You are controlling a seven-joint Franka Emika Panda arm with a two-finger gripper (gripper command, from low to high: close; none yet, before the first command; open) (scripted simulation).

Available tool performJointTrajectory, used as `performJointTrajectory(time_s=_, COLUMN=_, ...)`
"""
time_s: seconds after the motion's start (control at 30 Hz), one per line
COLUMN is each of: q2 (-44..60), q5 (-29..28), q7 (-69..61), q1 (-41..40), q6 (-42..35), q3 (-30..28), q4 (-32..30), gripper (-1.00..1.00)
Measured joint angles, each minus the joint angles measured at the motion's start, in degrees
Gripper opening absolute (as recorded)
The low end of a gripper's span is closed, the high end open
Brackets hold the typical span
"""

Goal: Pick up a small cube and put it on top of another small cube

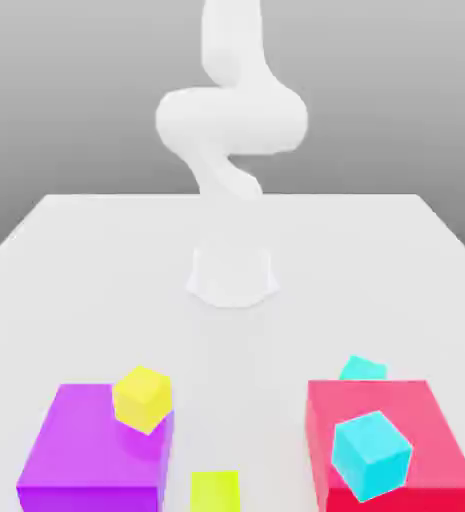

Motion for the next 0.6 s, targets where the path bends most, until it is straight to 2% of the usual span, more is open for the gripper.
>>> performJointTrajectory(time_s=0.6, q2=30.34, q5=-7.76, q7=45.28, q1=-14.63, q6=9.56, q3=12.98, q4=-1.84, gripper=0.00)
